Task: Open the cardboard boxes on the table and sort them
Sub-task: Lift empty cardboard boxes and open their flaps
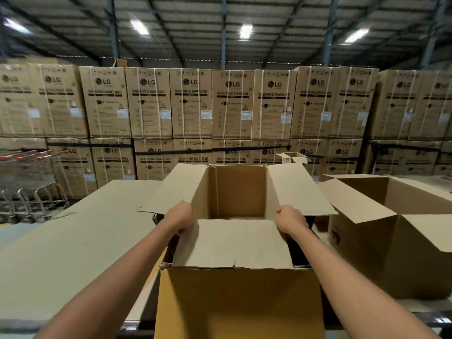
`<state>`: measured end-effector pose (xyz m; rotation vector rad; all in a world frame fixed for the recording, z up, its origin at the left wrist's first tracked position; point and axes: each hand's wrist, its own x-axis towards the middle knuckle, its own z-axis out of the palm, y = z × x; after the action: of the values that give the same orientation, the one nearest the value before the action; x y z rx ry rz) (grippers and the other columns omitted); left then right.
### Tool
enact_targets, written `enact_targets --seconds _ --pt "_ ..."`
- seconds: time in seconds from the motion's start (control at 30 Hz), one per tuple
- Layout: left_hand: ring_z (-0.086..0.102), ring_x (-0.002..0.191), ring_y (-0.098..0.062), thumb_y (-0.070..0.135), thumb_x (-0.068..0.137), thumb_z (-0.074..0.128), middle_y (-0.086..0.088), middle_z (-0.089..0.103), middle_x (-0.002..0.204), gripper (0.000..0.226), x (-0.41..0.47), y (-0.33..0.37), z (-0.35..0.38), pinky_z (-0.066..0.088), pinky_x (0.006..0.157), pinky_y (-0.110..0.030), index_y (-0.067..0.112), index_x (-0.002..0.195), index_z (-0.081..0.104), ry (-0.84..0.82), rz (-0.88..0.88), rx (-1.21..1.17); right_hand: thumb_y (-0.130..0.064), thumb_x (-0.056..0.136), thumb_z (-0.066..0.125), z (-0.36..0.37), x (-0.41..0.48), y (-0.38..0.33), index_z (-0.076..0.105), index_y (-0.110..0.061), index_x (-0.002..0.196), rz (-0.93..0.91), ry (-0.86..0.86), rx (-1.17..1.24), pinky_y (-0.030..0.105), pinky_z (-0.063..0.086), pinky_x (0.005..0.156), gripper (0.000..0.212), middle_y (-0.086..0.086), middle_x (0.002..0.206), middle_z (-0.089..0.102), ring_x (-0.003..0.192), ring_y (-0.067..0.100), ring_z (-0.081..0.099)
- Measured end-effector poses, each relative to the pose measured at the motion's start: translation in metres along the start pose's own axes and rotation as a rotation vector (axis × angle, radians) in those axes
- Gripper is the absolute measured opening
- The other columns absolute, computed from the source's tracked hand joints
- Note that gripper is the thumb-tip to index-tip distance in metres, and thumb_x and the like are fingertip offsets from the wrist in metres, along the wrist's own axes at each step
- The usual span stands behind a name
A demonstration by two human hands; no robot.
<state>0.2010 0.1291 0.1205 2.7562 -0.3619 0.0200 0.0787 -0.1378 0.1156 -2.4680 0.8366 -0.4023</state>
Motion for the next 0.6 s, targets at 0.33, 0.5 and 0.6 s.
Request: enact_targets --seconds 0.33,0.5,0.6 --pt "0.062 0.102 -0.022 0.027 0.092 0.052 -0.004 0.067 0.116 0.035 0.059 0.036 -0.032 0.052 0.077 -0.030 0.016 0.122 0.064 0.121 0.211 0.337 -0.023 0.091 0.050 -0.031 0.039 -0.022 0.069 -0.021 0.103 -0.266 0.152 -0.247 0.031 0.050 0.070 0.023 0.002 0.097 0.069 0.085 0.024 0.062" --pt "0.063 0.106 -0.022 0.022 0.092 0.050 -0.008 0.067 0.120 0.036 0.134 0.044 -0.017 0.051 0.081 -0.030 0.011 0.124 0.064 0.084 0.251 0.252 -0.022 0.095 0.051 -0.008 0.096 -0.022 0.068 -0.022 0.120 -0.346 0.059 -0.184 0.030 0.048 0.080 0.029 0.001 0.120 0.069 0.105 0.021 0.063" --pt "0.062 0.108 -0.021 0.023 0.096 0.052 -0.008 0.065 0.122 0.034 0.188 0.045 0.000 0.050 0.083 -0.028 0.012 0.127 0.060 0.110 0.238 0.188 -0.020 0.092 0.052 0.012 0.150 -0.025 0.063 -0.022 0.129 -0.312 0.003 -0.189 0.034 0.050 0.093 0.039 0.002 0.129 0.066 0.116 0.022 0.060"
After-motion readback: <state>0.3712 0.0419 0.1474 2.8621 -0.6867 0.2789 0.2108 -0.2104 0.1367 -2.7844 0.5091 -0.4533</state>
